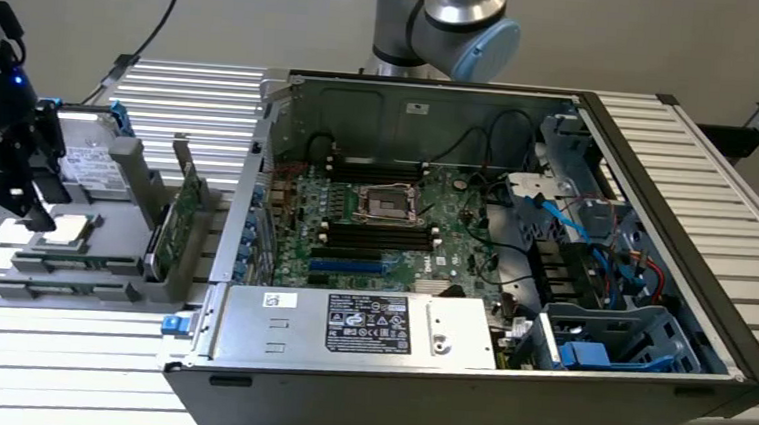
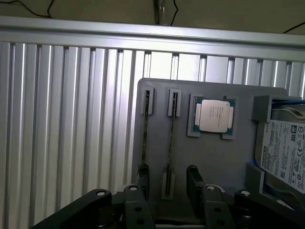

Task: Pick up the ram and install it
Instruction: 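Pick up the ram and move it above insertion slot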

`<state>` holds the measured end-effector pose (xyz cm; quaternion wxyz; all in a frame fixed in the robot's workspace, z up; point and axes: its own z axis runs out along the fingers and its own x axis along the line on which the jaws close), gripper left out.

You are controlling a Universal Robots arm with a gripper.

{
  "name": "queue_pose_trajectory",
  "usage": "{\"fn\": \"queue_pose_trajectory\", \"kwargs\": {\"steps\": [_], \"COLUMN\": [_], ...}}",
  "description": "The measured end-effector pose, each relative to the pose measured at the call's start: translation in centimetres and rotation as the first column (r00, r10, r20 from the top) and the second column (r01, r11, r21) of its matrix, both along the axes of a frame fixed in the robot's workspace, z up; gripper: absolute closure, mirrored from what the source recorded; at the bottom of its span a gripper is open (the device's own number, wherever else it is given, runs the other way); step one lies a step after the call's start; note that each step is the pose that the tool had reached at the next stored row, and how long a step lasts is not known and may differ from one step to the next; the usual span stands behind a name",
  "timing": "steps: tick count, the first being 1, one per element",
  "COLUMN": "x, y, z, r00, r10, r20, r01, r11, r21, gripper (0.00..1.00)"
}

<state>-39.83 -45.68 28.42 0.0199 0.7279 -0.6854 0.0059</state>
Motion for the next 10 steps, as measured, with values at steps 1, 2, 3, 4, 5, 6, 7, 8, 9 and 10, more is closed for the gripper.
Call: {"fn": "queue_pose_trajectory", "kwargs": {"steps": [1,2,3,4,5,6,7,8,9,10], "x": [0.0,0.0,0.0,0.0,0.0,0.0,0.0,0.0,0.0,0.0], "y": [-0.08,-0.17,-0.27,-0.36,-0.47,-0.57,-0.71,-0.84,-0.96,-1.08], "z": [-0.18,-0.36,-0.54,-0.74,-0.92,-1.09,-1.28,-1.47,-1.65,-1.83], "r00": [1.0000,1.0000,1.0000,1.0000,1.0000,1.0000,1.0000,1.0000,1.0000,1.0000], "r10": [0.000,-0.001,-0.001,-0.001,-0.002,-0.004,-0.005,-0.007,-0.008,-0.009], "r20": [-0.0001,-0.0001,-0.0002,0.0000,0.0000,0.0000,0.0001,0.0001,0.0000,0.0001], "r01": [0.000,0.001,0.001,0.001,0.002,0.004,0.005,0.007,0.008,0.009], "r11": [1.0000,1.0000,1.0000,1.0000,1.0000,1.0000,1.0000,1.0000,1.0000,1.0000], "r21": [0.0000,-0.0001,-0.0001,0.0000,0.0000,0.0000,0.0001,0.0001,0.0000,0.0001], "gripper": [0.55,0.55,0.55,0.55,0.55,0.55,0.55,0.55,0.55,0.55]}}
